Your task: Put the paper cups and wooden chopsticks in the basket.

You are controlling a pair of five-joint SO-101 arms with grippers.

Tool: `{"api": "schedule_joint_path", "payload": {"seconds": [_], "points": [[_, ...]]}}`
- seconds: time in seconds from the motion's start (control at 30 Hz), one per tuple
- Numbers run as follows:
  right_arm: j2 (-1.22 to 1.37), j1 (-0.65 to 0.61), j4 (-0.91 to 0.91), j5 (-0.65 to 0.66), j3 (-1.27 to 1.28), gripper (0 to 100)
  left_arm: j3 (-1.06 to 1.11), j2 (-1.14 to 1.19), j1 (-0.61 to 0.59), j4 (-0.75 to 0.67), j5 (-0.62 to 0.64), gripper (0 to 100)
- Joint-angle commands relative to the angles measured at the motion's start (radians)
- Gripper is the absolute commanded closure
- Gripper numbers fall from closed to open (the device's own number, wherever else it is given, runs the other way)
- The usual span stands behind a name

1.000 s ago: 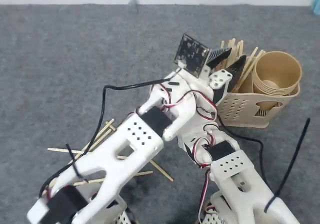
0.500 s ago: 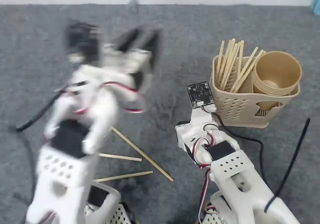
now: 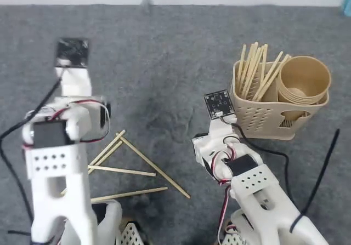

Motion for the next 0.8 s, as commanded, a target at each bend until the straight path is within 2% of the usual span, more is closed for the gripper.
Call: {"api": "schedule_joint_path", "payload": {"seconds": [0.0,0.1,0.17,0.4,0.5,0.77], "points": [[-0.036,-0.008,-0.035,0.015,-0.008,98.9,0.081,0.018,-0.026,0.017,-0.066,87],[-0.025,-0.008,-0.039,0.015,-0.008,98.9,0.186,0.025,-0.040,0.006,-0.095,87],[0.005,-0.008,-0.042,0.015,-0.017,98.9,0.269,0.023,-0.040,-0.058,-0.121,87],[0.122,-0.010,-0.054,0.015,-0.069,98.9,0.524,0.025,-0.029,-0.462,-0.121,87],[0.140,-0.010,-0.054,0.015,-0.078,98.9,0.587,0.026,0.005,-0.577,-0.121,87],[0.145,-0.010,-0.053,0.015,-0.080,98.9,0.636,0.026,0.127,-0.669,-0.120,87]]}}
